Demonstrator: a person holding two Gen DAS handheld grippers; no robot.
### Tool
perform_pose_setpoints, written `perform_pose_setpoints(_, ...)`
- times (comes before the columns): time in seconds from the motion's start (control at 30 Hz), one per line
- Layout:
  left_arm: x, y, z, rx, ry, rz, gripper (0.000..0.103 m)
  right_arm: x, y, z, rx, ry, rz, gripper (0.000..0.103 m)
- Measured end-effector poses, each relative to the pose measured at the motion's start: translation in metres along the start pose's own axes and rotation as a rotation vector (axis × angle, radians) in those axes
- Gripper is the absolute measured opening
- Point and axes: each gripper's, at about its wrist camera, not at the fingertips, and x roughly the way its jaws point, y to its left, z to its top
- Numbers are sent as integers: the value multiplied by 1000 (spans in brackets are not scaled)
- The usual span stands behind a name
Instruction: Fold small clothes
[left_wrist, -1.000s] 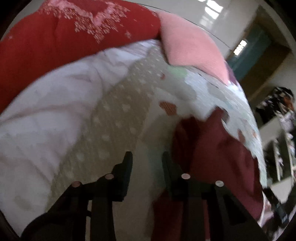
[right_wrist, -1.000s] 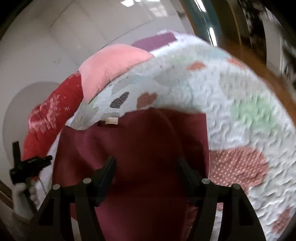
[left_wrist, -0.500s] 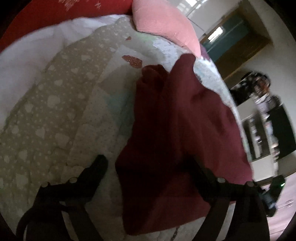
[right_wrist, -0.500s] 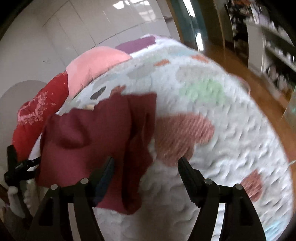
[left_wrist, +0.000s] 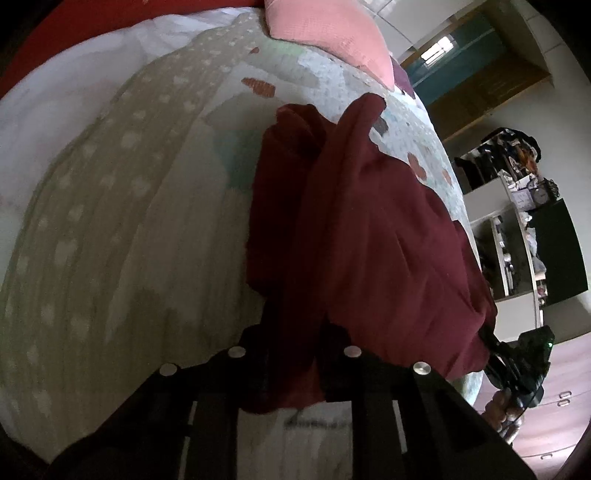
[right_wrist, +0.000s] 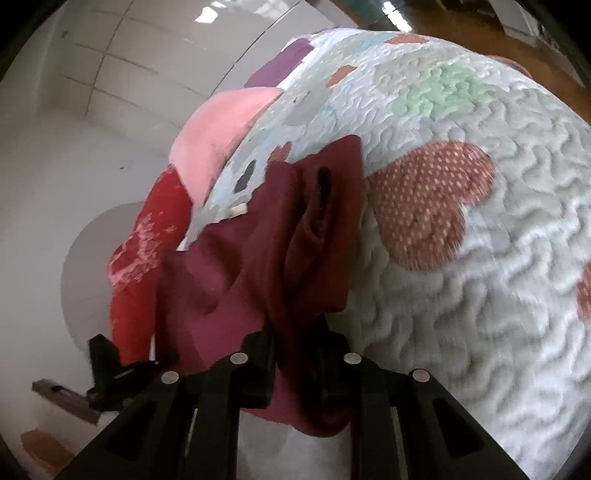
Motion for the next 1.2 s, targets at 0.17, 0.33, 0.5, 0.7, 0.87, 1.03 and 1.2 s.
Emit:
perform_pose_setpoints(0.17, -16, 14, -24, -2, -36, 19, 17, -17, -12, -18, 3, 28, -12, 20)
perform_pose_setpoints(0.33, -40, 23, -38, -23, -114, -9, 31, -33, -10, -28, 0, -26, -138, 38)
perform_pose_setpoints(0.5, -36, 29, -36, -66, -173, -52, 50, -60, 51, -29, -202, -145, -203, 40)
perform_pose_setpoints(0.7, -10, 23, -42, -72, -173, -72, 52, 6, 130, -39, -357, 48, -81, 42)
perform_pose_setpoints(0.87, -4, 25, -50, -78, -206, -99, 21, 100, 185, -49, -434, 236, -52, 55)
perform_pose_setpoints(1.03, -2, 33, -55, -125, -233, -138, 21, 195, 230, -55, -505, 388, -104, 67)
perform_pose_setpoints(1.2, -2, 37, -58, -145, -246, -157, 21, 263, 267, -65, -647, 415, -230, 92)
